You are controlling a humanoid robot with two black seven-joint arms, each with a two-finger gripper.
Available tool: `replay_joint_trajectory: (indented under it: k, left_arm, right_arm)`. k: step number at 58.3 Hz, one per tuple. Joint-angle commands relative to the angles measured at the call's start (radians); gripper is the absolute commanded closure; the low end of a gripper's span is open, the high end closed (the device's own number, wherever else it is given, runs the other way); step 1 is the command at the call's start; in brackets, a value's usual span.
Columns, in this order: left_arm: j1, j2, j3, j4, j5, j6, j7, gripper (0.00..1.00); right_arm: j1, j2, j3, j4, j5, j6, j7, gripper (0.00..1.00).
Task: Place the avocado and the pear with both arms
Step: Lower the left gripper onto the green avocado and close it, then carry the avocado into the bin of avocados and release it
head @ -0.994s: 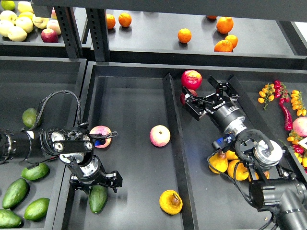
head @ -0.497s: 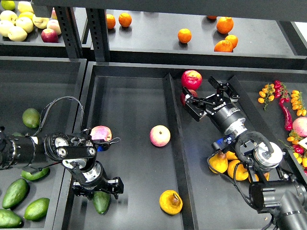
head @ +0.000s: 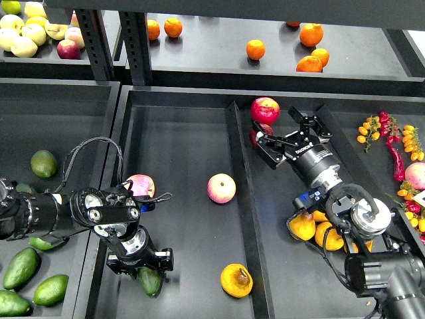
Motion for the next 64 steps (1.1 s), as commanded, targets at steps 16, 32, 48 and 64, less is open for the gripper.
replay_joint_trajectory:
  k: [16, 32, 48, 64]
  left_arm:
    - [-0.056, 0.006, -0.027, -0.024, -0.090, 0.000, 0.000, 0.93]
    - [-0.168, 0.073, -0.088, -0.026, -0.113, 0.000, 0.000, 0.93]
    - [-0.231, 0.230, -0.166, -0.027, -0.155, 0.000, 0.000, 0.92]
    - [-0.214, 0.490, -0.240, -0.026, -0.158, 0.000, 0.000, 0.91]
  right_arm:
    - [0.000, 0.000, -0.009, 0.000, 0.000, 0.014, 0.000, 0.01]
    - [0.000, 0.000, -0.012, 0.005, 0.000, 0.034, 0.000, 0.01]
    - [-0.026, 0.000, -0.011, 0.037, 0.000, 0.035, 0.000, 0.01]
    - [-0.037, 0.000, 0.006, 0.123, 0.000, 0.035, 0.002, 0.01]
